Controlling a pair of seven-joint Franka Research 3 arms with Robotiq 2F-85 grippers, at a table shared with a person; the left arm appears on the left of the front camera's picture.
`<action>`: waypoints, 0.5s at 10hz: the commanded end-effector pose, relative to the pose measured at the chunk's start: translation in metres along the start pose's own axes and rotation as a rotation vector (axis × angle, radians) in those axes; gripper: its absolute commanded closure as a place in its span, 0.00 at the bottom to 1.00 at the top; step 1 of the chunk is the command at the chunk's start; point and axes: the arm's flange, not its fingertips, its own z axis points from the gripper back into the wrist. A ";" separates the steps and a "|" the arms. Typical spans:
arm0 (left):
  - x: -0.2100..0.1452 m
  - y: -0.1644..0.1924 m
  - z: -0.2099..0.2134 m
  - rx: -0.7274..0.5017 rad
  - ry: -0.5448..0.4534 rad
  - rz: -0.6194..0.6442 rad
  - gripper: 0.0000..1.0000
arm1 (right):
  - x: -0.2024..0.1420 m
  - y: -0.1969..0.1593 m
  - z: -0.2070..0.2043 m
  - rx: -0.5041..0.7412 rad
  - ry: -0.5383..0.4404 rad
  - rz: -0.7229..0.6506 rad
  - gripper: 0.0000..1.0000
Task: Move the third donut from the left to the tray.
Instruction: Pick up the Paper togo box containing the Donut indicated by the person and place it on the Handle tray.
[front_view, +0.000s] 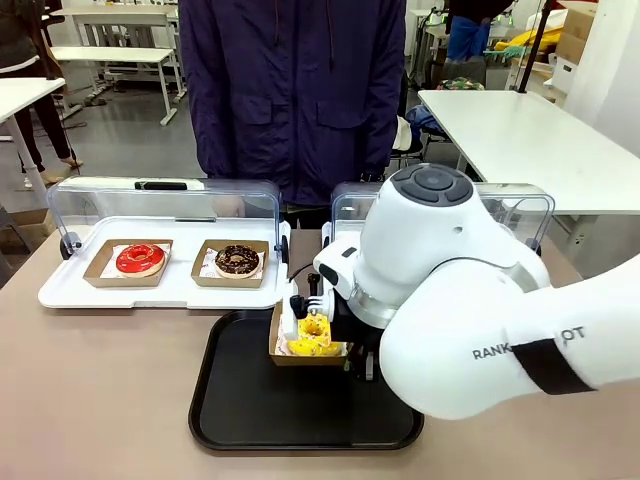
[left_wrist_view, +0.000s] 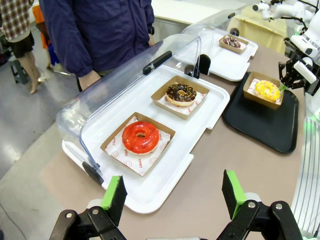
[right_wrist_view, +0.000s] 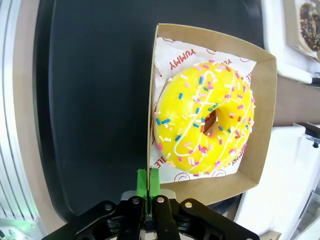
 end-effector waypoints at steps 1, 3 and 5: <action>0.001 -0.001 0.001 -0.007 -0.003 -0.010 0.00 | -0.040 0.051 -0.014 -0.014 -0.028 -0.022 0.98; 0.001 -0.001 0.001 -0.007 -0.003 -0.010 0.00 | -0.041 0.056 -0.022 -0.006 -0.020 -0.015 0.98; 0.001 -0.001 0.001 -0.007 -0.003 -0.010 0.00 | -0.042 0.058 -0.028 0.001 -0.026 -0.012 0.98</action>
